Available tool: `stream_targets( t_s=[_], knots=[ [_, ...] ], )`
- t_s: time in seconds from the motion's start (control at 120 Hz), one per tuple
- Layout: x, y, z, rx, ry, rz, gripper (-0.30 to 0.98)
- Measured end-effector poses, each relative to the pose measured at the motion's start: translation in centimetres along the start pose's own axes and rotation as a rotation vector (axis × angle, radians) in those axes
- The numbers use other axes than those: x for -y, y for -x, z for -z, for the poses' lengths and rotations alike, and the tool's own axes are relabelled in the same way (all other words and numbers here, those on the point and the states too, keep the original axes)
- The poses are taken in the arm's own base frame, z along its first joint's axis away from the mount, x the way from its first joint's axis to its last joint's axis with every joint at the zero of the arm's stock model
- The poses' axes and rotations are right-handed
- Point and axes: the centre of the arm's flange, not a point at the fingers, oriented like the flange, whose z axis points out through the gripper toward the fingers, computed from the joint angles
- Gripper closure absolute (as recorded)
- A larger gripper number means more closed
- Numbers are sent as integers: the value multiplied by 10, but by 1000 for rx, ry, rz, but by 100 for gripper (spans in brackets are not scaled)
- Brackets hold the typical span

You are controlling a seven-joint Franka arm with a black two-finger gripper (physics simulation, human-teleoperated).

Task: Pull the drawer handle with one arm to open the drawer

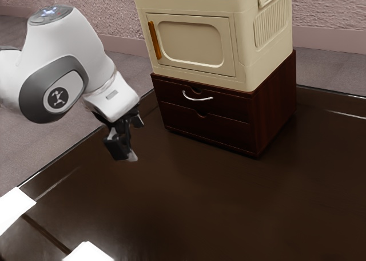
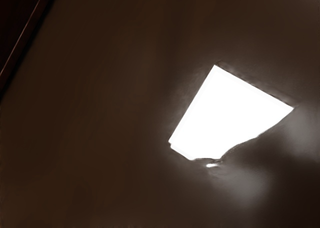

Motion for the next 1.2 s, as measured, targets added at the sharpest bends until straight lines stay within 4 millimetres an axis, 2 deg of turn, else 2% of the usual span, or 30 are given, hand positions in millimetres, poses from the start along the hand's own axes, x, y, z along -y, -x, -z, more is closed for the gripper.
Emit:
stream_targets(
  t_s=[0.15, 0.2, 0.3, 0.408, 0.475, 0.633, 0.9, 1.058, 1.133, 1.2],
  knots=[
    [27, 23, -27, -4, -11, -99, 0],
    [34, 24, -35, -12, -31, -134, 0],
    [43, 13, -38, -64, -77, -183, 0],
    [73, -8, -41, -111, -126, -227, 0],
    [89, -16, -49, -124, -144, -250, 0],
    [116, -28, -75, -134, -153, -295, 0],
    [148, -35, -107, -141, -156, -339, 0],
    [154, -39, -123, -146, -141, -360, 0],
    [157, -42, -130, -149, -136, -370, -8],
    [160, -42, -129, -152, -144, -374, -1]
  ],
)
